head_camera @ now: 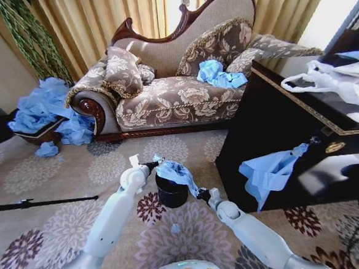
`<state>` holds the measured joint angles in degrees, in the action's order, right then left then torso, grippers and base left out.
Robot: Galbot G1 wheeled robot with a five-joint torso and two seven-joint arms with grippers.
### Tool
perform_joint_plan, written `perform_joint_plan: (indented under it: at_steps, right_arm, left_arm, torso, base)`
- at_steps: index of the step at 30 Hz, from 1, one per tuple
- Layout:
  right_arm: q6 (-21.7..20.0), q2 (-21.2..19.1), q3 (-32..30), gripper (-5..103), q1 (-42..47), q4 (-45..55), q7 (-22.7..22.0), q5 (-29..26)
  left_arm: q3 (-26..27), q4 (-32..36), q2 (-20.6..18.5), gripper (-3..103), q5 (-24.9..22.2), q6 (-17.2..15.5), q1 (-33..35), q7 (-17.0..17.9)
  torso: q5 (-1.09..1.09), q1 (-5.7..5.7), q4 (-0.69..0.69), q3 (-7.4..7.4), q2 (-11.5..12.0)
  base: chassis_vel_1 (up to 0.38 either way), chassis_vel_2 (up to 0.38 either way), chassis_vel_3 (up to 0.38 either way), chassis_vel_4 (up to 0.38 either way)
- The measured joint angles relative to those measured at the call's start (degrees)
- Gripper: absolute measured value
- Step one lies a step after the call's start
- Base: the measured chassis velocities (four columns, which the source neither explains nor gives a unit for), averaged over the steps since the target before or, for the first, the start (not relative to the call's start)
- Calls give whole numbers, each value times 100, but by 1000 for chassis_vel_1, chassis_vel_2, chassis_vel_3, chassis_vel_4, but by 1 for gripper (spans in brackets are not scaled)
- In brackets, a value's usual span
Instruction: Place a garbage bag over the trash bin.
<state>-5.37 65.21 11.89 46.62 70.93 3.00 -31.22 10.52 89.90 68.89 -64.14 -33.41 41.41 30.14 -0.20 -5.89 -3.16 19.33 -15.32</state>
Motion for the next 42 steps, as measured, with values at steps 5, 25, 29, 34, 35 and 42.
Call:
perform_joint_plan:
  at_steps: [5, 25, 29, 34, 35, 42]
  right_arm:
    - [12, -9, -10, 0, -25, -53, 2, -2]
    - [34, 2, -29, 0, -14, -36, -41, -9]
    - [36, -7, -40, 0, 32, 30, -68, -4]
    - [29, -60, -39, 0, 112, 191, -113, -18]
    - [21, -72, -37, 0, 129, 225, -122, -23]
    - [-14, -162, 2, 0, 226, 465, -208, -55]
  left_arm:
    - [-4, -457, 191, 86, 86, 89, -209, -23]
    - [154, -401, 132, 30, 223, 123, 59, -169]
    - [247, -217, 36, 23, 216, 130, 218, -181]
    - [351, -103, -21, 11, 170, 142, 363, -127]
    - [365, -83, -25, 6, 160, 144, 397, -103]
    - [468, 249, -49, 0, -32, 152, 673, 160]
  torso:
    - [1, 0, -1, 0, 0]
    - [0, 1, -1, 0, 0]
    - [1, 1, 0, -1, 0]
    - [1, 1, 0, -1, 0]
    - [0, 1, 0, -1, 0]
    - [0, 1, 0, -1, 0]
  base:
    - [0, 0, 0, 0]
    - [0, 0, 0, 0]
    - [0, 0, 0, 0]
    - [0, 0, 0, 0]
    - [0, 0, 0, 0]
    - [0, 0, 0, 0]
